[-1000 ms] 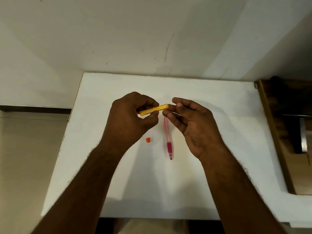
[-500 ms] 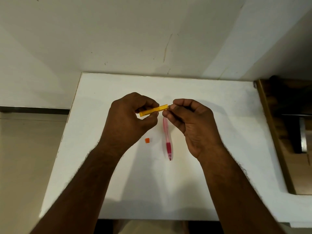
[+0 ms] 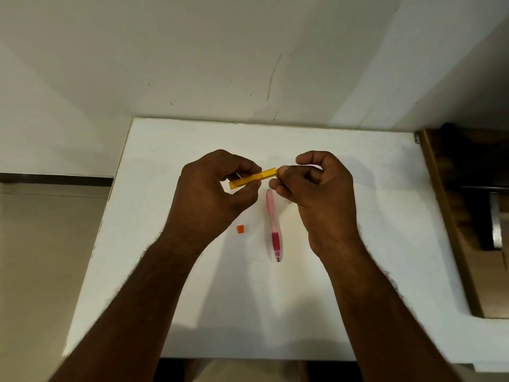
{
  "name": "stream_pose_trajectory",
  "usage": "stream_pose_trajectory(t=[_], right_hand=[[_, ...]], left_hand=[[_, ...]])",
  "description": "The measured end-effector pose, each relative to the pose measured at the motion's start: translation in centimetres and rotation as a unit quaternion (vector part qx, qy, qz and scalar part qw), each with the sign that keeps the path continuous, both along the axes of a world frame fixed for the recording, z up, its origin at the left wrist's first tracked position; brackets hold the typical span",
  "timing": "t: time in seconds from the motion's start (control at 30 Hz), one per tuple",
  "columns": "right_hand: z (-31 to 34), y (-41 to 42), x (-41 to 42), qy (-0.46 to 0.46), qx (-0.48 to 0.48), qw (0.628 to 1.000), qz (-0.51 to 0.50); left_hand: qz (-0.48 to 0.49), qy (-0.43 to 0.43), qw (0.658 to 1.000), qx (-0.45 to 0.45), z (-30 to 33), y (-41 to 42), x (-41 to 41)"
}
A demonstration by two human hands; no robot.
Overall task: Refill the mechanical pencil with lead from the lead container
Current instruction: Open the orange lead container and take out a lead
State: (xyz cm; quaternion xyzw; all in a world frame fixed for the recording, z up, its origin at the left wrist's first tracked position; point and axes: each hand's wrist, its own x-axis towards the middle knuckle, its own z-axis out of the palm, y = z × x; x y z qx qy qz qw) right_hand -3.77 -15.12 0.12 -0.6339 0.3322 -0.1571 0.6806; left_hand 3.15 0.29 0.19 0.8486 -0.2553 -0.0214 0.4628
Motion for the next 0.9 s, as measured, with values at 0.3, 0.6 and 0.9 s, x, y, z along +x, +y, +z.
stream_pose_trajectory(t=[0.3, 0.6, 0.9], right_hand=[[0.19, -0.02, 0.00, -0.058, -0.066, 0.996, -0.005], [0.00, 0.20, -0.21, -0.081, -0.220, 0.972, 0.000], [0.25, 0.18, -0.38, -0.101, -0.373, 0.922, -0.019]], left_hand=[[-0.001, 0.000, 1.000, -0.024, -0.35, -0.07, 0.13], [0.009, 0.023, 0.999, -0.028, -0.31, -0.06, -0.03], [0.017, 0.059, 0.998, -0.023, -0.31, -0.18, -0.02]])
